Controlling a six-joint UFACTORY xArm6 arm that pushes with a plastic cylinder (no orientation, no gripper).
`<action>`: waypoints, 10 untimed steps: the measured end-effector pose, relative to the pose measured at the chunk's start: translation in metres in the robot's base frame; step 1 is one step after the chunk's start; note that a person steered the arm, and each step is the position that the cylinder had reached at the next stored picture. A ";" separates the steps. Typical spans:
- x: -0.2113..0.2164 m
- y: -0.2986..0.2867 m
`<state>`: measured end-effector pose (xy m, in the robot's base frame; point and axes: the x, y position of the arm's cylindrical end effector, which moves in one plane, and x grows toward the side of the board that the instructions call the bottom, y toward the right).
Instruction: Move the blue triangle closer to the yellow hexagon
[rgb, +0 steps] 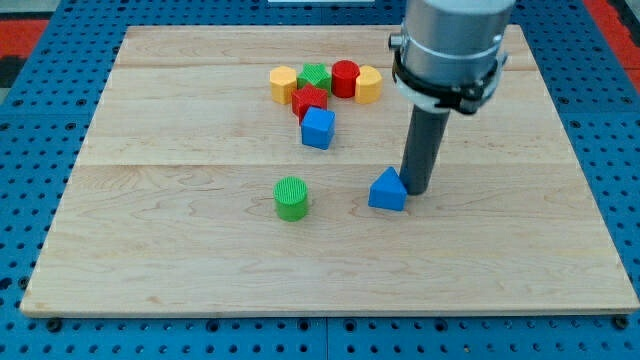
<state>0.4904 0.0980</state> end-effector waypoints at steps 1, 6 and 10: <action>0.015 -0.001; 0.014 -0.020; -0.019 -0.098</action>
<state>0.4709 -0.0005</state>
